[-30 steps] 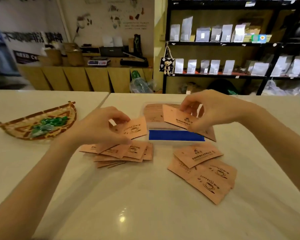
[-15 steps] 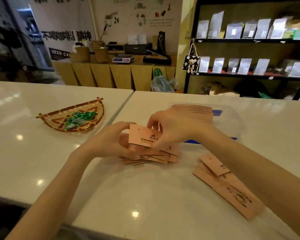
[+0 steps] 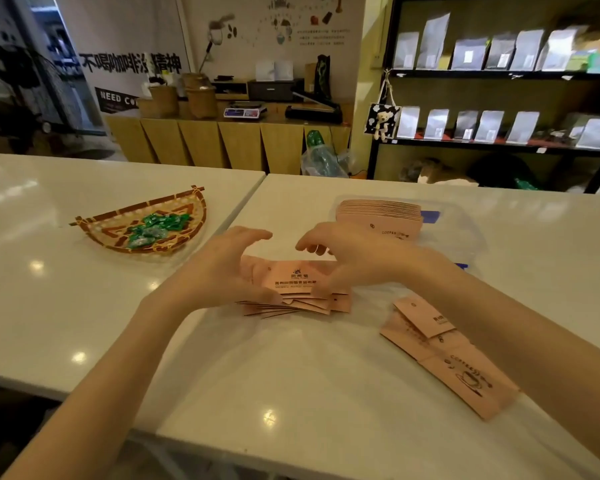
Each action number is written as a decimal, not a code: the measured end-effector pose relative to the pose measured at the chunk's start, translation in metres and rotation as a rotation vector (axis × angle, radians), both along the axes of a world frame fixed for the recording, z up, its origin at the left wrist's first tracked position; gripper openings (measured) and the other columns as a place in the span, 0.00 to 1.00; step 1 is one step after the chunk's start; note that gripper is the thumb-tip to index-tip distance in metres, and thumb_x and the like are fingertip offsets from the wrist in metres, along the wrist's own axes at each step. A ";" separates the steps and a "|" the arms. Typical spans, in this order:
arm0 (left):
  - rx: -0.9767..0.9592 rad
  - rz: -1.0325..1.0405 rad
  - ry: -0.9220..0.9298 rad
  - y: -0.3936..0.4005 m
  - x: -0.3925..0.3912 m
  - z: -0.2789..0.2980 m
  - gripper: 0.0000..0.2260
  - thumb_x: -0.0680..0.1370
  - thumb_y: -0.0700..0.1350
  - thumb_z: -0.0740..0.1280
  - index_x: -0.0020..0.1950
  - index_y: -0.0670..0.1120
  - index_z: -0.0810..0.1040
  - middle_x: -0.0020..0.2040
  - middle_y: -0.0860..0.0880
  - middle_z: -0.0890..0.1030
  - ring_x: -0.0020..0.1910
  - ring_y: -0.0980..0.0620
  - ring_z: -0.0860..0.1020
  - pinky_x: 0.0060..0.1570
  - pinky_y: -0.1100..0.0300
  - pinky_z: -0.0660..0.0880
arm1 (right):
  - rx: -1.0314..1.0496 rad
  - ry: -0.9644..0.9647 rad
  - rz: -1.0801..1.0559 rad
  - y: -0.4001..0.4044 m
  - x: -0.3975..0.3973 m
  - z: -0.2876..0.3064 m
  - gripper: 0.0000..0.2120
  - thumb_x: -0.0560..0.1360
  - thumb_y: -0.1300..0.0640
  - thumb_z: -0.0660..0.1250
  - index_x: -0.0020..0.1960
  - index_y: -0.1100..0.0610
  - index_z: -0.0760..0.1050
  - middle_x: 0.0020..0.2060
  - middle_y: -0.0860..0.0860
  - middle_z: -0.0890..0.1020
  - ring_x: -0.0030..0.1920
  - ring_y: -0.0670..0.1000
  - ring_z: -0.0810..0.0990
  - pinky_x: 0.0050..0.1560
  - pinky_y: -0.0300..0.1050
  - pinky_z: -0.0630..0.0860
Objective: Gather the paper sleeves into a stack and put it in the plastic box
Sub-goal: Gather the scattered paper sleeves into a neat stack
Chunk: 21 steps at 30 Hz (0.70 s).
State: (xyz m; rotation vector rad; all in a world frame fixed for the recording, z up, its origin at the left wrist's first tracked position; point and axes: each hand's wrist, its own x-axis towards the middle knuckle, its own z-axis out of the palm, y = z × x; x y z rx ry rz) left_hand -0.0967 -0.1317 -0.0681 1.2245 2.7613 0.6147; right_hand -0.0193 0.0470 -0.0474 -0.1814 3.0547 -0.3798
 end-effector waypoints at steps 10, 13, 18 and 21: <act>0.026 -0.500 0.005 0.069 0.087 0.031 0.24 0.67 0.59 0.68 0.61 0.58 0.70 0.57 0.63 0.70 0.55 0.63 0.67 0.55 0.64 0.66 | -0.175 -0.087 -0.236 0.077 0.073 0.025 0.19 0.68 0.54 0.71 0.58 0.49 0.74 0.49 0.45 0.80 0.49 0.43 0.78 0.50 0.36 0.74; -0.080 -0.612 0.005 0.092 0.106 0.022 0.24 0.67 0.59 0.68 0.62 0.58 0.70 0.60 0.59 0.72 0.56 0.60 0.69 0.56 0.58 0.71 | -0.167 -0.219 -0.310 0.096 0.091 0.015 0.21 0.67 0.56 0.72 0.58 0.49 0.73 0.53 0.46 0.79 0.51 0.42 0.77 0.46 0.31 0.72; -0.170 -0.693 -0.008 0.116 0.110 0.004 0.25 0.67 0.56 0.70 0.62 0.59 0.69 0.65 0.60 0.69 0.61 0.60 0.68 0.60 0.58 0.70 | -0.115 -0.345 -0.318 0.103 0.106 -0.004 0.24 0.69 0.56 0.71 0.63 0.49 0.70 0.57 0.44 0.74 0.57 0.44 0.72 0.51 0.34 0.68; -0.209 -0.769 0.029 0.123 0.109 -0.002 0.24 0.68 0.55 0.70 0.63 0.58 0.70 0.64 0.60 0.70 0.60 0.64 0.66 0.58 0.66 0.67 | -0.057 -0.357 -0.299 0.102 0.108 -0.010 0.24 0.69 0.55 0.70 0.64 0.47 0.69 0.55 0.43 0.73 0.55 0.46 0.73 0.55 0.38 0.70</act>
